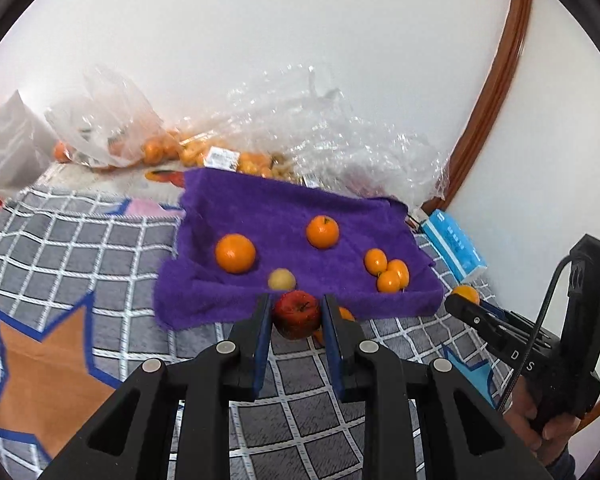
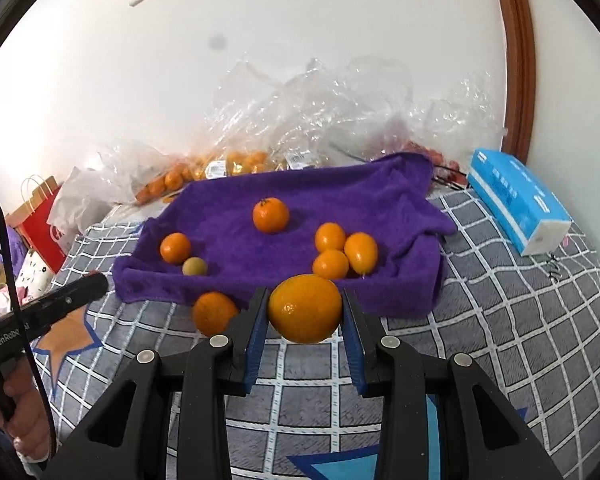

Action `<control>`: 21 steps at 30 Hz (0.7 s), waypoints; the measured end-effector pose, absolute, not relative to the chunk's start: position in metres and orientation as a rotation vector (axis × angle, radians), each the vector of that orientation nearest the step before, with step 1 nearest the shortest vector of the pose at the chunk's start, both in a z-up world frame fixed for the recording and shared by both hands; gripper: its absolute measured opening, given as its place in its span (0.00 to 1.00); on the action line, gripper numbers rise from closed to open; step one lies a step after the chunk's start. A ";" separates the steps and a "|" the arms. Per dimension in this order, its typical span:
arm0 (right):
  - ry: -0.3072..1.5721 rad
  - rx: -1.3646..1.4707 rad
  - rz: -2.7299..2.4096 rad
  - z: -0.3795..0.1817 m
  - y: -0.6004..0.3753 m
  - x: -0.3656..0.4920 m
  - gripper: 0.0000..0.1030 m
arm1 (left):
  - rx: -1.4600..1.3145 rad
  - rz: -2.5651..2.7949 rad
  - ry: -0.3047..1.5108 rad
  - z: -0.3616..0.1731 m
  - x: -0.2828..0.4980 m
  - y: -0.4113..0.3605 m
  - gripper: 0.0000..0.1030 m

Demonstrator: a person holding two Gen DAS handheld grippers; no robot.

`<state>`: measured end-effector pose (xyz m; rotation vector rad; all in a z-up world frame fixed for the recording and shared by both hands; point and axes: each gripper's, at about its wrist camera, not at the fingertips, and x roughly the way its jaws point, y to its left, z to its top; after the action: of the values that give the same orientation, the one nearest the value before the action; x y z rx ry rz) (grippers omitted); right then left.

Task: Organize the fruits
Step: 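Carry the held orange and red fruit over the purple towel with both tools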

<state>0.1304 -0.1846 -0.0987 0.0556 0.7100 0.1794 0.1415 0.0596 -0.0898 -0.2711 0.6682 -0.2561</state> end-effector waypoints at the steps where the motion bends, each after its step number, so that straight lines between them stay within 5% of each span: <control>1: 0.710 0.054 0.186 -0.096 -0.183 0.130 0.34 | -0.271 -0.251 0.668 -0.087 0.141 0.062 0.23; 21: 0.590 0.064 0.186 -0.050 -0.185 0.160 0.34 | -0.297 -0.176 0.639 -0.065 0.191 0.097 0.23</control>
<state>0.1604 -0.1850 -0.0501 0.0641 0.5902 0.1861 0.1907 0.0974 -0.0652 -0.2966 0.6386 -0.1756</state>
